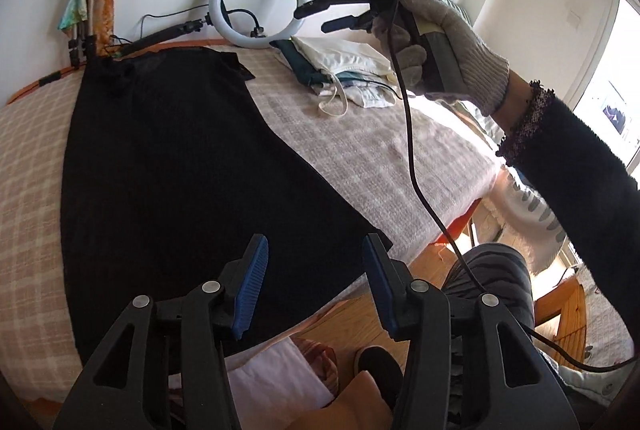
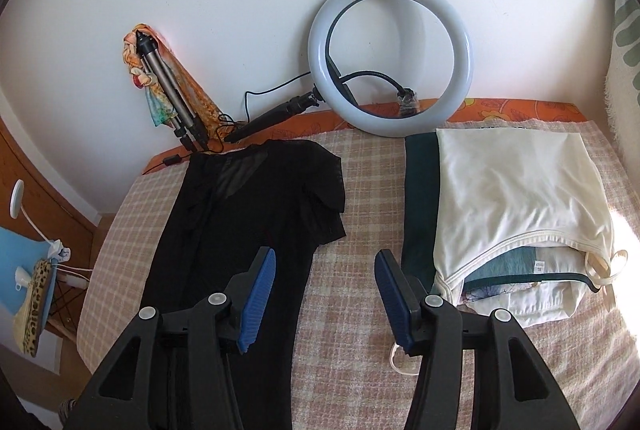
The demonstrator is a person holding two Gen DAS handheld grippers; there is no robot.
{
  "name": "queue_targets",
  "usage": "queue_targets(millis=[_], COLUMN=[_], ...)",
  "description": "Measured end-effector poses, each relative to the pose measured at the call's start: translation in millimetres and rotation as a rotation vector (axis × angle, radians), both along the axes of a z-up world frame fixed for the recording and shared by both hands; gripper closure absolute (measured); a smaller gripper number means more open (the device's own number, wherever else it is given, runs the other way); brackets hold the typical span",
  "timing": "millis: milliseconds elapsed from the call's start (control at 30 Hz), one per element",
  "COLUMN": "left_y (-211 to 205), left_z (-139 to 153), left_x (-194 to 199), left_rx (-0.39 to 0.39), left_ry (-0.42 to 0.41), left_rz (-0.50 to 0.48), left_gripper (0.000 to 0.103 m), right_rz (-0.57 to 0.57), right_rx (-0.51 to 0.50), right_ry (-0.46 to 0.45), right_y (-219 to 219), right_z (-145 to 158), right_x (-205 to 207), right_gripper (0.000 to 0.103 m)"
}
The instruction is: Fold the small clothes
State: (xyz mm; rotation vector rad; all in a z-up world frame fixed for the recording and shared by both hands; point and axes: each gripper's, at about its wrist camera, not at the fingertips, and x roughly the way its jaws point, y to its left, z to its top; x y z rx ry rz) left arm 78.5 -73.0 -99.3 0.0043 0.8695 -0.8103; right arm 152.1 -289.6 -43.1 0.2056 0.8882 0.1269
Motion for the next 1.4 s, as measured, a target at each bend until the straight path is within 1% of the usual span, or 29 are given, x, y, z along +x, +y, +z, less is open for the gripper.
queue_targets(millis=[100, 167, 233, 300, 400, 600, 633, 667, 700, 733, 800, 900, 1100, 1200, 1233, 1267, 1300, 1333, 1400], left_y=[-32, -50, -64, -74, -87, -95, -96, -96, -96, -94, -89, -78, -51, -45, -42, -40, -38, -37, -34], left_z=[-22, -30, -37, -43, -50, -53, -54, -55, -56, -57, -58, -56, -47, -45, -45, -45, -45, -44, -45], left_x=[-3, -8, -11, -10, -9, -11, -8, -7, -3, 0, 6, 12, 20, 23, 24, 24, 25, 26, 26], left_rx=[0.019, 0.033, 0.055, 0.08, 0.11, 0.128, 0.122, 0.112, 0.101, 0.091, 0.05, 0.005, -0.09, -0.111, -0.116, -0.124, -0.132, -0.138, -0.153], left_ry=[0.027, 0.02, 0.007, -0.005, -0.02, -0.078, -0.081, -0.08, -0.073, -0.062, -0.036, -0.013, 0.034, 0.04, 0.041, 0.044, 0.048, 0.053, 0.062], left_rz=[-0.077, -0.125, -0.151, -0.161, -0.173, -0.175, -0.175, -0.174, -0.175, -0.171, -0.158, -0.129, -0.05, -0.029, -0.024, -0.017, -0.011, -0.007, 0.008], left_gripper=[0.055, 0.055, 0.055, 0.055, 0.055, 0.055, 0.056, 0.065, 0.083, 0.09, 0.095, 0.097, 0.098, 0.098, 0.098, 0.098, 0.098, 0.098, 0.098], right_rz=[0.01, 0.008, 0.003, 0.01, 0.022, 0.042, 0.046, 0.049, 0.052, 0.056, 0.056, 0.049, 0.015, 0.008, 0.007, 0.01, 0.014, 0.017, 0.027], right_rx=[0.014, 0.033, 0.033, 0.033, 0.032, 0.052, 0.056, 0.057, 0.056, 0.053, 0.048, 0.044, 0.06, 0.054, 0.053, 0.06, 0.07, 0.076, 0.061], right_ry=[0.032, 0.055, 0.07, 0.074, 0.082, 0.109, 0.114, 0.118, 0.121, 0.125, 0.135, 0.148, 0.171, 0.189, 0.196, 0.205, 0.215, 0.223, 0.217], right_y=[-1, -3, -5, -6, -5, 3, 5, 8, 10, 13, 18, 22, 21, 25, 26, 28, 30, 33, 39], right_z=[-13, -21, -27, -31, -37, -53, -56, -58, -61, -64, -70, -79, -99, -109, -112, -115, -119, -121, -121], right_x=[14, 24, 33, 40, 53, 84, 90, 94, 99, 104, 113, 126, 147, 156, 159, 161, 163, 164, 165], right_gripper=[0.049, 0.049, 0.047, 0.044, 0.043, 0.043, 0.043, 0.043, 0.043, 0.043, 0.043, 0.043, 0.043, 0.044, 0.049, 0.058, 0.064, 0.066, 0.088])
